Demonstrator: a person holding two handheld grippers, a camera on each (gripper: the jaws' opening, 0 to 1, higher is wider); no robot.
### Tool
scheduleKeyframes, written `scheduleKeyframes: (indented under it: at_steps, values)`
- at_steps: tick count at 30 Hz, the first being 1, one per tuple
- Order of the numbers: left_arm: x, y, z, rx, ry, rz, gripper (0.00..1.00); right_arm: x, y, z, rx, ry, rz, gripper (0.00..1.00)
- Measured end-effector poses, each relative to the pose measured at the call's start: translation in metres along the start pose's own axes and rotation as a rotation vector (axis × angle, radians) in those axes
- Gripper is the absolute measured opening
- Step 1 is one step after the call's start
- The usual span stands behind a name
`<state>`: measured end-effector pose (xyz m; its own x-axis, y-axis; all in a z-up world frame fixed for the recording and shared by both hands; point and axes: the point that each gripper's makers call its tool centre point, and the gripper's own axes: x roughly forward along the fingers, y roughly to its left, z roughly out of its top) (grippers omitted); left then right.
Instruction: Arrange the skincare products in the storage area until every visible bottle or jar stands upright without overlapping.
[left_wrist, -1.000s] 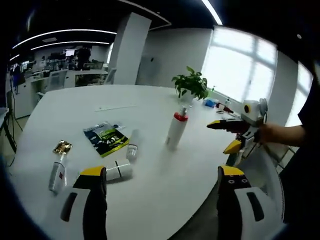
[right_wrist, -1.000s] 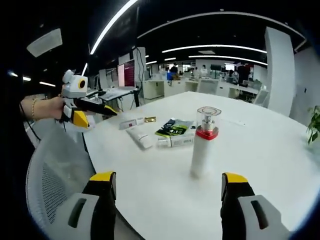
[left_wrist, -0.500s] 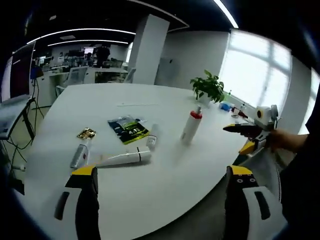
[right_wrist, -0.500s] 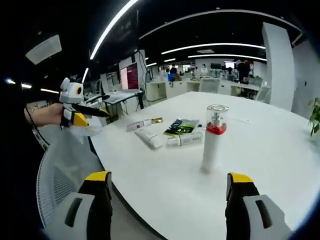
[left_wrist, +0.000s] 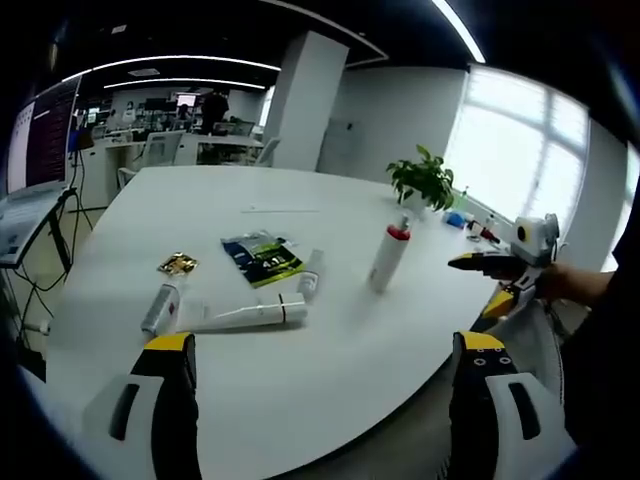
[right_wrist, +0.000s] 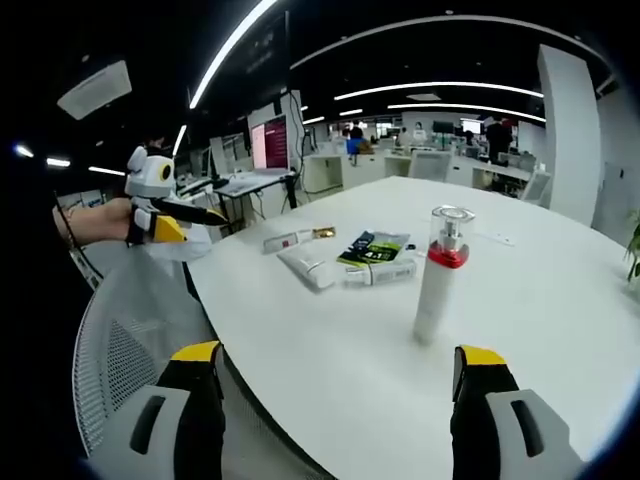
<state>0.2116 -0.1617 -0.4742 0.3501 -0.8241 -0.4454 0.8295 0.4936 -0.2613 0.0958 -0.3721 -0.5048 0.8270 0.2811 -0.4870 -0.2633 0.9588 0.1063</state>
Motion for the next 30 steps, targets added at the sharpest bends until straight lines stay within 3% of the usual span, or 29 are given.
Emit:
scheduleKeyframes:
  at_steps: [15, 20, 30]
  values:
    - [0.005, 0.002, -0.001, -0.008, 0.024, -0.011, 0.99, 0.016, 0.006, 0.003, -0.033, 0.026, 0.029, 0.98]
    - [0.001, 0.008, 0.004, -0.02, 0.007, -0.008, 0.97, 0.032, 0.01, 0.011, -0.066, 0.044, 0.068, 0.92]
    - [-0.005, 0.012, -0.003, -0.031, 0.025, 0.016, 0.94, 0.068, 0.03, 0.025, -0.131, 0.068, 0.161, 0.89]
